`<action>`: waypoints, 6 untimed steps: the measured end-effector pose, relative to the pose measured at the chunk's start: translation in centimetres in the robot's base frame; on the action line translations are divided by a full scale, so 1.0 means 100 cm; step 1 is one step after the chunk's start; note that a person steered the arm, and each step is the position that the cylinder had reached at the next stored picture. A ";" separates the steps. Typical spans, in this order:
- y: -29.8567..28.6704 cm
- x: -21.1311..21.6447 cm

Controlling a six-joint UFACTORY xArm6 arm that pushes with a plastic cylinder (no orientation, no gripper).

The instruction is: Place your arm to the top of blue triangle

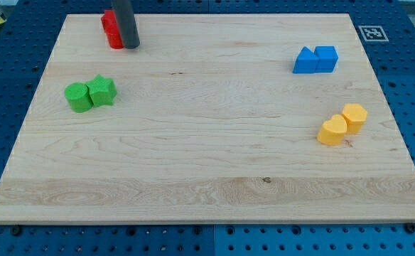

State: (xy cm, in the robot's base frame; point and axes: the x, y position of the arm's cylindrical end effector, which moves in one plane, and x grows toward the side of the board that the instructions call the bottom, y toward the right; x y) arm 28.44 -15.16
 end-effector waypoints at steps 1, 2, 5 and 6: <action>0.000 0.000; 0.017 -0.002; 0.118 -0.016; 0.158 -0.025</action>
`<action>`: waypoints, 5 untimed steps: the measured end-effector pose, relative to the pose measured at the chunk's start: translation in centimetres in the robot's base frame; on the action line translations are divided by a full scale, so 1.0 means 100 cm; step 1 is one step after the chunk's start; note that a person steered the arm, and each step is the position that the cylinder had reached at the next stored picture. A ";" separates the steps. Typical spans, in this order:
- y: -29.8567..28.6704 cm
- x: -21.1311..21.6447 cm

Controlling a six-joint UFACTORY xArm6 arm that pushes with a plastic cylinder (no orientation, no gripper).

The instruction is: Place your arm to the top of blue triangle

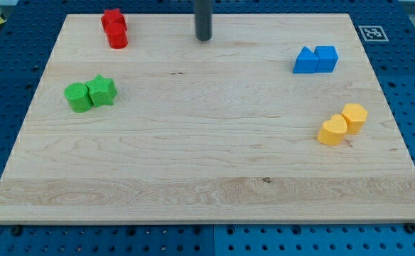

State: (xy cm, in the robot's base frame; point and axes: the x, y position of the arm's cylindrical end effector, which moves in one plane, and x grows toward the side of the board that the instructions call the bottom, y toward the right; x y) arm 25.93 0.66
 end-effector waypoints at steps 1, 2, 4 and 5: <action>0.036 0.000; 0.076 0.003; 0.138 0.007; 0.141 0.007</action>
